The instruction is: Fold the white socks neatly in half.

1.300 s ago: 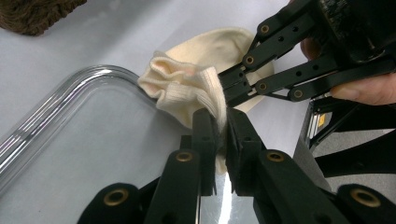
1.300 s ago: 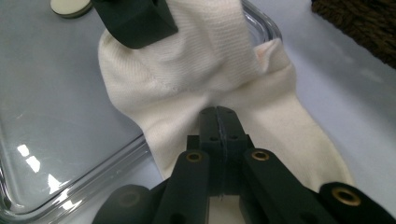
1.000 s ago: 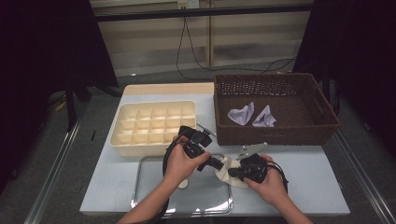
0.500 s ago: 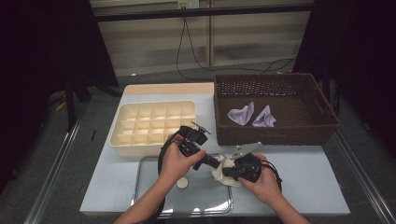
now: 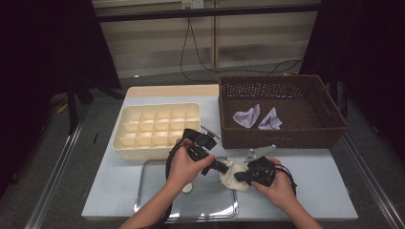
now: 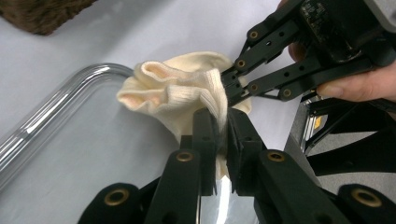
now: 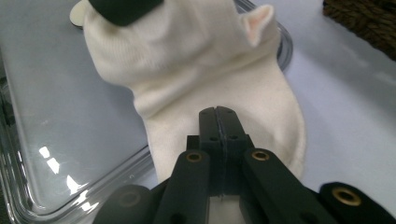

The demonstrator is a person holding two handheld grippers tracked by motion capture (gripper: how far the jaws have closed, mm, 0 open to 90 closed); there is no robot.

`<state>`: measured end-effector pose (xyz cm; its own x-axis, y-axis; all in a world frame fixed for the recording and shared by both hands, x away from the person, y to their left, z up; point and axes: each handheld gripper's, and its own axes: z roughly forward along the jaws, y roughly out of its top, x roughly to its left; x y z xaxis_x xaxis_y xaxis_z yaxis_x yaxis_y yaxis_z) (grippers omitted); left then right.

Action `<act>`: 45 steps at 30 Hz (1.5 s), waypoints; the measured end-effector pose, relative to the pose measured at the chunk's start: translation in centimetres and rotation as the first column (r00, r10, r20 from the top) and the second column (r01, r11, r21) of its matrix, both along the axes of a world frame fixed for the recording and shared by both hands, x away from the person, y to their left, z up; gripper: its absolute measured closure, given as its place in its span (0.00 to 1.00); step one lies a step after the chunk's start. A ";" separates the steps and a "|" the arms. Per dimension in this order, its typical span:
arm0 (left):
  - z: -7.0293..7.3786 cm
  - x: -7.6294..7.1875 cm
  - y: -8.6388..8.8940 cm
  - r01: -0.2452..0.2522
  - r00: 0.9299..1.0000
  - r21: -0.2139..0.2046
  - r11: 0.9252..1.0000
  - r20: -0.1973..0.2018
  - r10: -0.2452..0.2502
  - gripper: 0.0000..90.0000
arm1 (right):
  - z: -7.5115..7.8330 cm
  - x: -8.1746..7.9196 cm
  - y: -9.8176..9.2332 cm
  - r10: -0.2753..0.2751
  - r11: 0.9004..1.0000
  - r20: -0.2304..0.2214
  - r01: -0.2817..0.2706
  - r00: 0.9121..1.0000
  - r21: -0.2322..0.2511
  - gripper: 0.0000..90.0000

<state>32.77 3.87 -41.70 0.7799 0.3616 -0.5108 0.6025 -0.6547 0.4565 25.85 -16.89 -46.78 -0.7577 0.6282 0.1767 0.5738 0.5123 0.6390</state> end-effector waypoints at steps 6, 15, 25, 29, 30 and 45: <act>-0.5 -0.4 -1.3 0.007 1.000 0.007 1.000 -0.004 -0.007 0.92 | 0.1 -0.1 0.2 0.009 1.000 0.004 -0.009 1.000 -0.009 1.00; -1.4 -0.7 -2.6 0.027 1.000 -0.001 1.000 -0.004 -0.027 0.91 | 1.4 0.0 -2.1 -0.056 0.998 0.034 0.056 0.998 0.000 1.00; -2.4 -1.2 -3.9 0.044 0.999 -0.007 0.999 -0.006 -0.044 0.87 | 2.7 0.4 -2.6 -0.093 0.996 0.081 0.092 0.992 0.015 0.98; -3.0 -1.3 -4.1 0.041 0.999 -0.024 0.999 -0.016 -0.042 0.85 | 3.2 0.4 -2.8 -0.096 0.995 0.095 0.093 0.991 0.037 0.98; -3.1 -1.3 -4.2 0.047 0.999 -0.020 0.999 -0.017 -0.047 0.84 | 3.2 0.3 -2.8 -0.102 0.995 0.095 0.099 0.990 0.032 0.97; -3.7 -1.9 -5.0 0.074 0.997 -0.021 0.997 0.002 -0.074 0.77 | 2.8 0.5 -2.2 -0.087 0.996 0.100 0.084 0.991 0.033 0.95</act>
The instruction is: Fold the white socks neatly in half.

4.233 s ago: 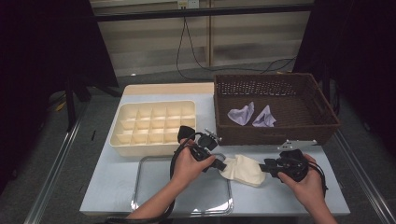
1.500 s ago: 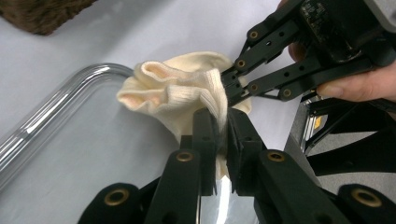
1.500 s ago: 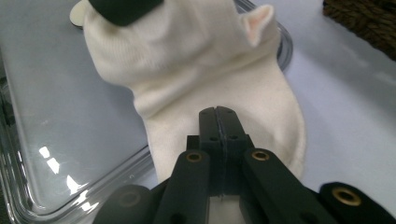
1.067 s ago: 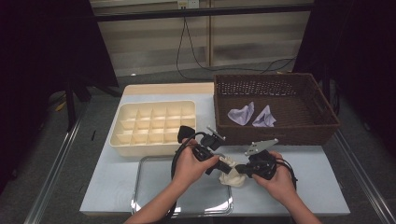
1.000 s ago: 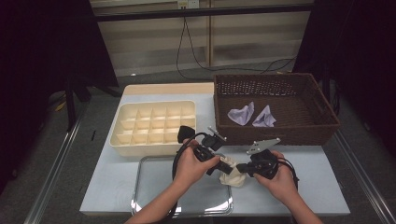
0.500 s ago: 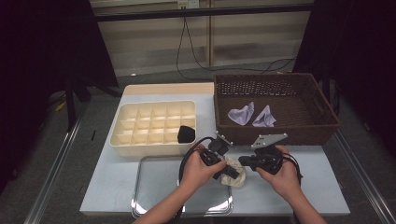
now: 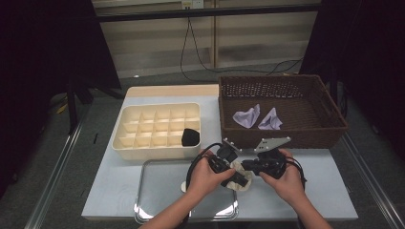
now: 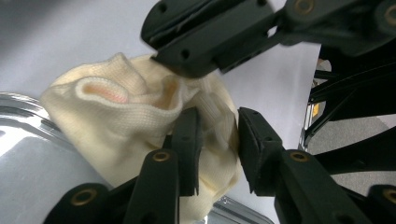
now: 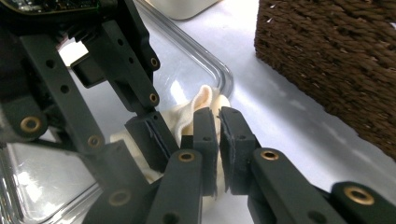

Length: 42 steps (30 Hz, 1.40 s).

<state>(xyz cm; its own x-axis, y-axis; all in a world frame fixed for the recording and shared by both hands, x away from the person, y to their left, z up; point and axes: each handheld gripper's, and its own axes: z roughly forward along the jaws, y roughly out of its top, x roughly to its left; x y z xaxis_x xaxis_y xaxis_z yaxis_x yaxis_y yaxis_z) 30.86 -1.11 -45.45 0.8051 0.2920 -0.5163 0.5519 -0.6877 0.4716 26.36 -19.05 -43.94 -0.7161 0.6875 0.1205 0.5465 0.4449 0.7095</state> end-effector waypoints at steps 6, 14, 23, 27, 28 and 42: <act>0.0 -0.1 0.2 -0.007 1.000 -0.023 1.000 -0.010 0.007 0.70 | -0.5 0.0 0.4 0.021 1.000 -0.015 -0.021 1.000 0.002 0.95; 0.4 0.1 0.6 -0.003 1.000 -0.043 0.999 -0.014 0.003 0.59 | -1.2 0.1 0.1 0.023 1.000 -0.045 -0.023 0.999 -0.002 0.97; 1.7 0.5 2.3 -0.051 0.999 -0.063 0.997 0.011 0.052 0.49 | -1.6 0.1 -0.1 0.022 1.000 -0.059 -0.023 0.998 -0.007 0.98; 2.0 0.7 3.3 -0.087 0.995 -0.052 0.995 0.040 0.089 0.45 | -1.7 0.0 -0.2 0.022 1.000 -0.058 -0.023 0.998 -0.013 0.98; 1.8 0.8 3.5 -0.095 0.994 -0.043 0.995 0.045 0.097 0.45 | -1.7 0.0 -0.2 0.024 1.000 -0.060 -0.024 0.998 -0.007 0.98; -0.5 1.3 3.3 -0.124 0.992 0.030 0.992 -0.004 0.124 0.58 | -1.9 -0.3 -0.5 0.019 1.000 -0.062 -0.019 0.998 0.003 0.98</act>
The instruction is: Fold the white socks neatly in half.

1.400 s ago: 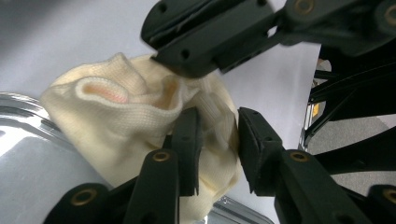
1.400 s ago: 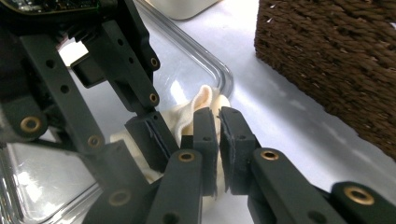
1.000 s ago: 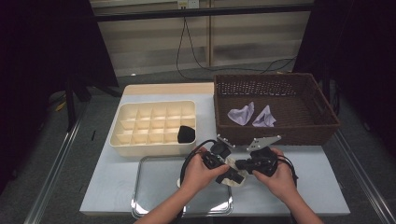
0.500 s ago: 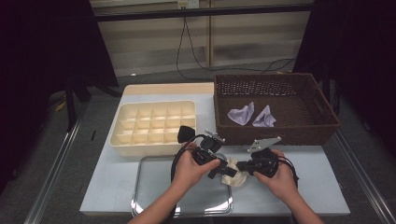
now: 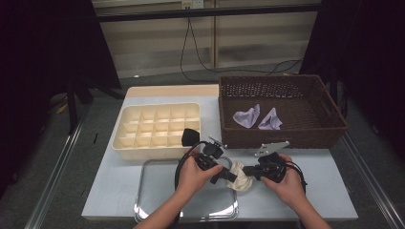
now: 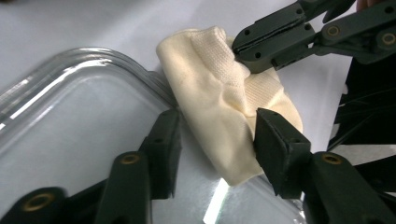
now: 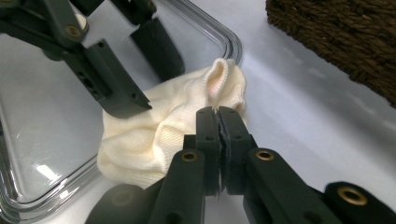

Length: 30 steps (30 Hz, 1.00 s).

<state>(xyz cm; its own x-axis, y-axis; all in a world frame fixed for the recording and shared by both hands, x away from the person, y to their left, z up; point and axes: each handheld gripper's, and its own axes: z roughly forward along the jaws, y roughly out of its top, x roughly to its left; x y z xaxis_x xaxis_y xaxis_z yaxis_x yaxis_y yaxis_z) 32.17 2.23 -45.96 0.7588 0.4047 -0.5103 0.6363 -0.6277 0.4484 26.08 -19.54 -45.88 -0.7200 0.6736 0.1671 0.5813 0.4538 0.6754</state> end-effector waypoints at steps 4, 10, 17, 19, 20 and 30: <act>-0.3 0.2 -0.2 -0.006 1.000 0.011 1.000 -0.024 0.006 0.67 | 0.2 -0.1 0.1 0.003 1.000 0.008 -0.003 1.000 -0.012 0.98; 0.0 0.1 -0.2 -0.028 0.999 0.010 1.000 -0.045 0.028 0.84 | 1.0 -0.3 0.0 0.009 1.000 0.036 -0.009 0.999 -0.006 0.97; 0.7 0.4 -0.4 -0.052 0.995 0.036 0.998 -0.082 0.055 0.88 | 2.0 -0.8 -0.2 0.015 1.000 0.055 -0.016 0.998 0.011 0.99; 0.8 0.7 -0.3 -0.064 0.994 0.039 0.997 -0.083 0.067 0.88 | 2.1 -0.9 0.0 0.027 1.000 0.051 -0.028 0.998 0.011 0.99; 0.9 0.9 -0.3 -0.062 0.994 0.043 0.997 -0.091 0.066 0.88 | 2.0 -0.9 0.2 0.034 0.999 0.050 -0.035 0.998 0.016 0.99; 2.1 0.9 -0.3 -0.047 0.996 0.029 0.998 -0.079 0.049 0.88 | 0.3 -0.9 1.8 0.078 0.996 0.008 -0.077 0.997 -0.037 1.00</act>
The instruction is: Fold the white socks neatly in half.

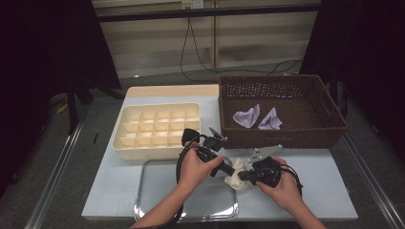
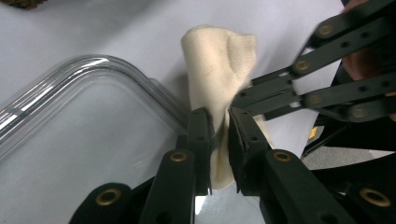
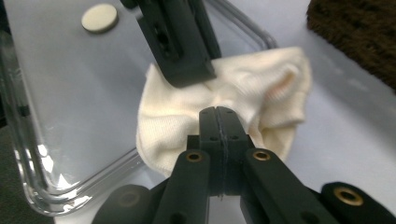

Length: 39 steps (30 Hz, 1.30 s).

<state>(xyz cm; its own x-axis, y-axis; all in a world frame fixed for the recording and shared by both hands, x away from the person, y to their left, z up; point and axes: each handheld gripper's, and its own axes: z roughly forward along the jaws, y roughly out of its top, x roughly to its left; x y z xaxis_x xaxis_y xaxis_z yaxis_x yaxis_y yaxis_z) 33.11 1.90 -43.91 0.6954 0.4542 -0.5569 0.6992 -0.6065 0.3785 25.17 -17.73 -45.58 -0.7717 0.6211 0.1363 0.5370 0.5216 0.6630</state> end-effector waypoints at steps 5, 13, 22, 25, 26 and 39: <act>0.3 0.0 -0.1 0.011 1.000 0.005 1.000 0.003 -0.011 0.88 | -0.3 0.3 0.3 -0.006 1.000 0.001 0.006 1.000 -0.004 1.00; 0.1 0.0 -0.6 0.027 1.000 -0.005 1.000 -0.003 -0.027 0.91 | -0.9 0.5 0.8 0.004 1.000 -0.003 -0.004 1.000 -0.008 1.00; -0.4 0.2 1.1 -0.032 0.999 0.003 0.999 0.031 0.032 0.73 | -1.0 0.3 0.6 0.000 1.000 -0.005 0.000 1.000 -0.005 1.00; -0.9 0.3 1.3 -0.016 0.999 0.003 1.000 0.032 0.016 0.68 | -1.1 0.3 0.6 0.000 1.000 -0.005 0.000 1.000 0.008 1.00; -1.0 0.3 1.3 0.006 0.999 0.013 1.000 0.041 -0.007 0.65 | -1.0 0.3 0.6 -0.002 1.000 -0.008 0.002 1.000 0.007 1.00; -2.0 0.1 0.7 -0.012 0.997 0.015 1.000 0.080 0.010 0.47 | -1.2 0.3 0.5 0.002 1.000 -0.002 -0.002 1.000 0.017 1.00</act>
